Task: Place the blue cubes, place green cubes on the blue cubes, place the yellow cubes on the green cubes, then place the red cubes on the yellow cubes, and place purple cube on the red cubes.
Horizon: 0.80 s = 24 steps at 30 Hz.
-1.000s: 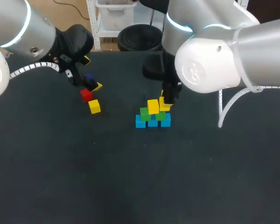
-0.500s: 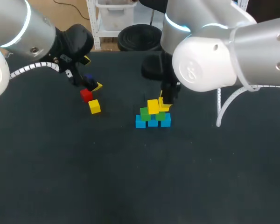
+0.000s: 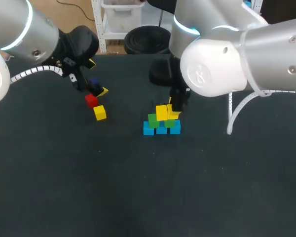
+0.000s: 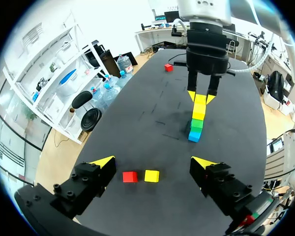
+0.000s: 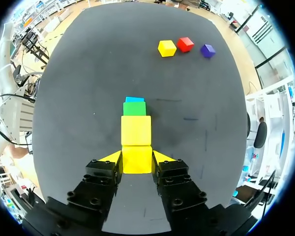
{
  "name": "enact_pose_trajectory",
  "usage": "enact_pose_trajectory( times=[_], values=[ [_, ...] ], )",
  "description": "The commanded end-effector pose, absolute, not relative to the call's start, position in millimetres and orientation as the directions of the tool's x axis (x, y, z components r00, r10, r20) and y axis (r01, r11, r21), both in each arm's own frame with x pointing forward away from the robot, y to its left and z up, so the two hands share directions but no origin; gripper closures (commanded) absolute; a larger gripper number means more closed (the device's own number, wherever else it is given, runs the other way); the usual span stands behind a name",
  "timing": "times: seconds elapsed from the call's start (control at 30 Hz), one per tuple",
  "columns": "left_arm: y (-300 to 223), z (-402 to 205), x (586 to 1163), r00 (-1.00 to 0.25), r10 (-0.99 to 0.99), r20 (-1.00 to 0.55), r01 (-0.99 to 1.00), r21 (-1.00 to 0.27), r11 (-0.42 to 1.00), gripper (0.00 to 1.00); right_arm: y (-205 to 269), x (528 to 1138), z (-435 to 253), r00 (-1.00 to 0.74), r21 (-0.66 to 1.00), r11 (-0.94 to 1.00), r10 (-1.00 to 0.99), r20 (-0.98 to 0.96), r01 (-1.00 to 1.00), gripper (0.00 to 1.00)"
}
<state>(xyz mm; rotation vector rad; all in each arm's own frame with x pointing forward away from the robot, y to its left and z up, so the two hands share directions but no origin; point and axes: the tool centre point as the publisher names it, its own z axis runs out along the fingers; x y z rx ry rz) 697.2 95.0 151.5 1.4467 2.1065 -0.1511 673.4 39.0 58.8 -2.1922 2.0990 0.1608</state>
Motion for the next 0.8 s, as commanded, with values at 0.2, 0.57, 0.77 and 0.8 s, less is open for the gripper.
enact_pose_trajectory(
  times=[0.2,0.57,0.77,0.8],
  values=[
    [95.9,150.9,698.8,-0.246,0.821,-0.516,0.888,0.219,0.404,0.0,38.9,674.6,57.7,0.044,0.005,-0.045,-0.988,-0.147,-0.999,1.0],
    [95.9,150.9,698.8,-0.246,0.821,-0.516,0.888,0.219,0.404,0.0,38.6,674.0,57.1,0.049,0.019,-0.052,-0.989,-0.143,-0.998,0.56],
    [95.9,150.9,698.8,-0.246,0.821,-0.516,0.888,0.219,0.404,0.0,37.9,674.1,56.6,0.042,0.027,-0.046,-0.989,-0.141,-0.999,0.0],
    [95.9,150.9,698.8,-0.246,0.821,-0.516,0.888,0.219,0.404,0.0,37.6,674.1,57.1,0.04,0.028,-0.045,-0.989,-0.142,-0.999,0.0]
  ],
)
